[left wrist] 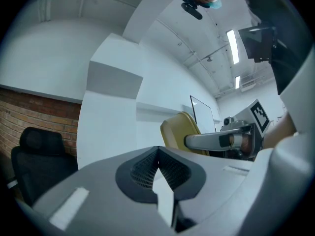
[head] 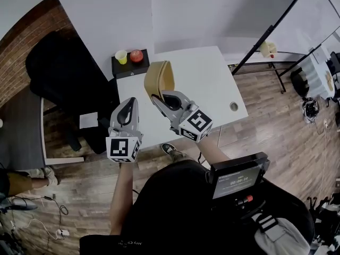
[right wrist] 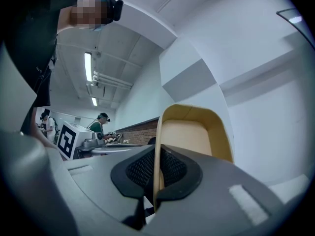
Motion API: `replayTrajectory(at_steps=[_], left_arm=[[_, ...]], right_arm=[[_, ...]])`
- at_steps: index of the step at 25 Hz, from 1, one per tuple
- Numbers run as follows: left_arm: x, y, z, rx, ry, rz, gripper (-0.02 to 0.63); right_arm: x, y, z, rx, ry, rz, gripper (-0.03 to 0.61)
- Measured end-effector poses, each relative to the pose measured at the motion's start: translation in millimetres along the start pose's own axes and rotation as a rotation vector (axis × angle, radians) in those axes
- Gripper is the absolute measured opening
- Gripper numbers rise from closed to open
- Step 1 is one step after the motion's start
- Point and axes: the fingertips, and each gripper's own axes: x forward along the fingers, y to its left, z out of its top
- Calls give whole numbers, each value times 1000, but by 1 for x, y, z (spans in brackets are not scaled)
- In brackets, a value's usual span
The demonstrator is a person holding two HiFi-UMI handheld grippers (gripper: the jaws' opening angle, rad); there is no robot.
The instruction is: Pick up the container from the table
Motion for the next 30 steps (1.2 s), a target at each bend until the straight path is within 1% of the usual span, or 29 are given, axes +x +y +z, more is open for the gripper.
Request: replayTrajectory(at_steps=[7,20,30], left_arm=[[-2,0,-7,-3,1,-8,-3],[-3,-7,-22,-6,22,-25,-3],[-5,-9,-29,-11,35,-34,-3]], right_arm=[[-3,0,-6,2,-4,3,22],[-7,-8,-32,27,25,-7,23],[-7,-10,-41,40,45,-9,23]])
